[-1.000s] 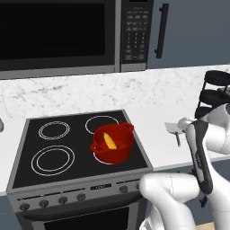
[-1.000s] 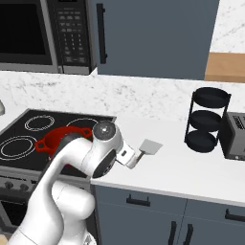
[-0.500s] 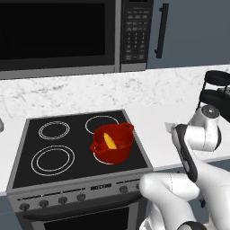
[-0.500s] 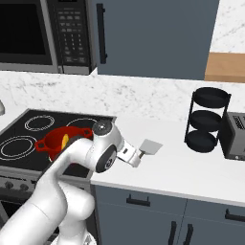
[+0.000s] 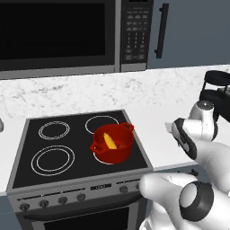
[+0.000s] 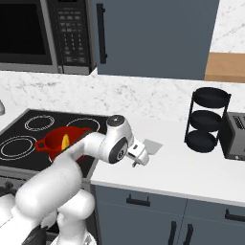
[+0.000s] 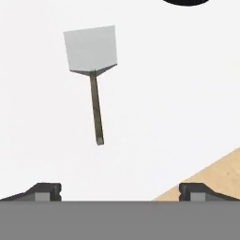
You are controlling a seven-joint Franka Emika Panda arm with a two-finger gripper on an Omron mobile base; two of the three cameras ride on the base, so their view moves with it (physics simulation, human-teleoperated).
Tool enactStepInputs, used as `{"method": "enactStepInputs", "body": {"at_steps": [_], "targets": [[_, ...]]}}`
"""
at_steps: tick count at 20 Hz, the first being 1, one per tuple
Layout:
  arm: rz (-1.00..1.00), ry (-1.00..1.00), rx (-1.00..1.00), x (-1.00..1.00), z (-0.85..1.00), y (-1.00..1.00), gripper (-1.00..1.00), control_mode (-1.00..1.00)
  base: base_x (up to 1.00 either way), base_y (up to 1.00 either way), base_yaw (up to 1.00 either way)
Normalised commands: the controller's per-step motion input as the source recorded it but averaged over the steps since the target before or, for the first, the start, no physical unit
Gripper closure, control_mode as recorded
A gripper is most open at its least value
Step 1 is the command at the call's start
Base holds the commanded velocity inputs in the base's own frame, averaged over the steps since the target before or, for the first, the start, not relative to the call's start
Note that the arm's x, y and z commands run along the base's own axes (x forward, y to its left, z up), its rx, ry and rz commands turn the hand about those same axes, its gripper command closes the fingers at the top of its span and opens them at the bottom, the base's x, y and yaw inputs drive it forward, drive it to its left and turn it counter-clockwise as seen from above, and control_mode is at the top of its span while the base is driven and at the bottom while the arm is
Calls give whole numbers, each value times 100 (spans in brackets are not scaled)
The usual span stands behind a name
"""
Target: Put the corn and bell pepper in the pot. Retrieve the spatula and lightly stir the vegetables in the pot.
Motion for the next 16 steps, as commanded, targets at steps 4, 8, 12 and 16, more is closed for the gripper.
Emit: {"method": "enactStepInputs", "body": {"at_steps": [4, 8, 12, 16], "targets": [[0, 11, 0, 35, -33, -7, -100, -100, 0, 0, 0], [0, 9, 0, 35, -29, -1, -100, -100, 0, 0, 0], [0, 2, 0, 21, -26, 0, -100, -100, 0, 0, 0], [0, 0, 1, 19, -36, 0, -100, -100, 0, 0, 0]]}}
